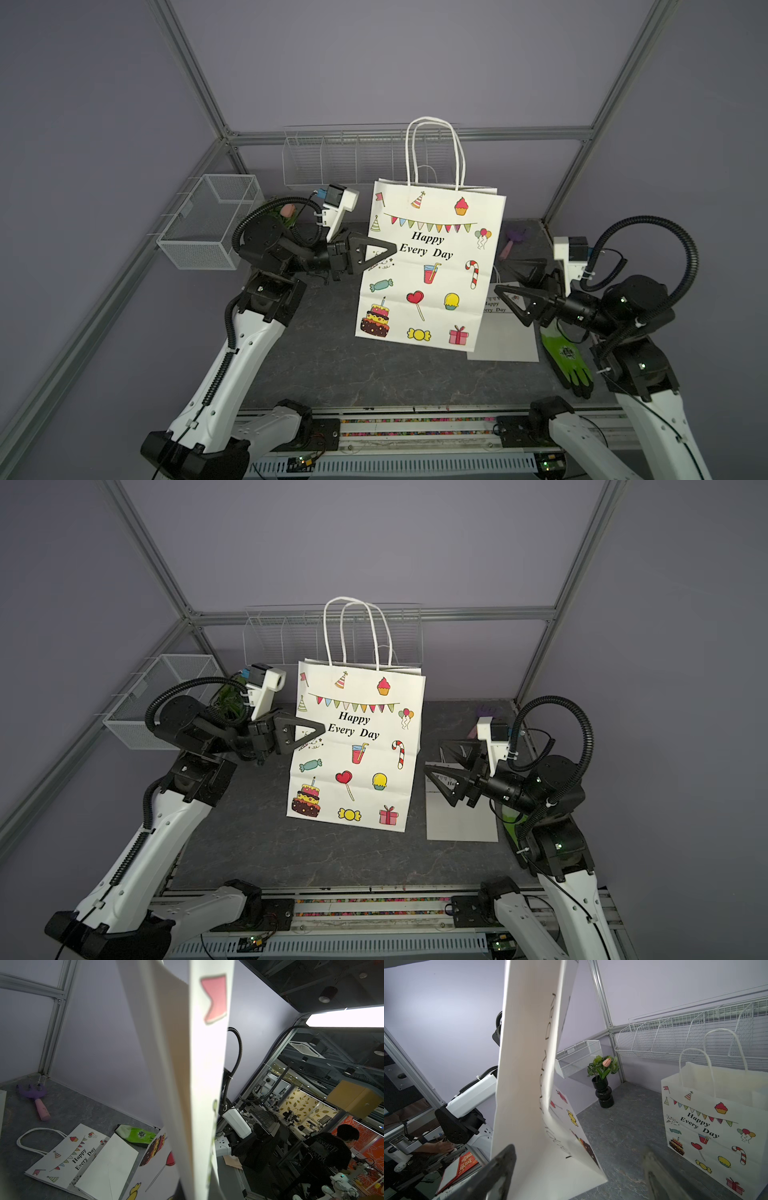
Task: Put away the paper bag
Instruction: Press the paper bag.
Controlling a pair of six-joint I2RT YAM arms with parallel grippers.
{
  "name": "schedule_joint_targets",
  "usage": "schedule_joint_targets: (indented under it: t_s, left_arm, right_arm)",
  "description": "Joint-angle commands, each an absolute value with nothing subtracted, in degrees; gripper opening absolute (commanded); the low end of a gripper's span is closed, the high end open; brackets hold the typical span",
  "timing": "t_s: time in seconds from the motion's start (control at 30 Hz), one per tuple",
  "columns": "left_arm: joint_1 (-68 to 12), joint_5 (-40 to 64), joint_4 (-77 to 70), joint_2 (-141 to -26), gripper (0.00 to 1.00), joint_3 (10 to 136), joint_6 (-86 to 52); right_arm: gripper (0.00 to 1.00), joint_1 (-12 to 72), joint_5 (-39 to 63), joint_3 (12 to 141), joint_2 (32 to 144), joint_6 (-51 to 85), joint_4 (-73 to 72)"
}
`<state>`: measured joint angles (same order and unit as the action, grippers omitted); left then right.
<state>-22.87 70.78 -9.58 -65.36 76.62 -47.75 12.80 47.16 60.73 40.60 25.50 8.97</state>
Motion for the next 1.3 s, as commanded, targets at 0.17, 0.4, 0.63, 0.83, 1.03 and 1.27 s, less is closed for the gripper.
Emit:
schedule_joint_targets:
  t_s: [0.17,0.4,0.63,0.83,1.03,1.27]
  left_arm:
    - [-22.6,71.5,-12.5,-64.7,0.00,76.2,-49.6]
    - [-23.1,71.1,-15.3,-65.3,0.00,76.2,-51.7]
    - [-24.7,71.4,-15.7,-65.5,0.00,76.5,-51.8]
    - [-25.5,71.6,-15.4,-66.2,0.04,76.0,-51.6]
    - [-25.8,71.9,-13.4,-66.0,0.13,75.9,-49.9]
    - [-25.8,72.7,-7.7,-64.4,0.13,75.9,-45.6]
  right_arm:
    - [0.89,13.7,58.6,59.3,45.5,33.4,-5.0]
    - [0.78,22.6,60.5,64.4,50.2,22.3,5.1]
    - [0.54,24.9,62.6,67.1,55.1,20.2,6.7]
    - [0.32,25.5,60.7,69.2,57.1,20.2,7.9]
    - [0.28,25.6,59.5,70.4,57.8,21.4,8.3]
    - [0.57,24.6,55.8,72.9,55.8,19.7,10.9]
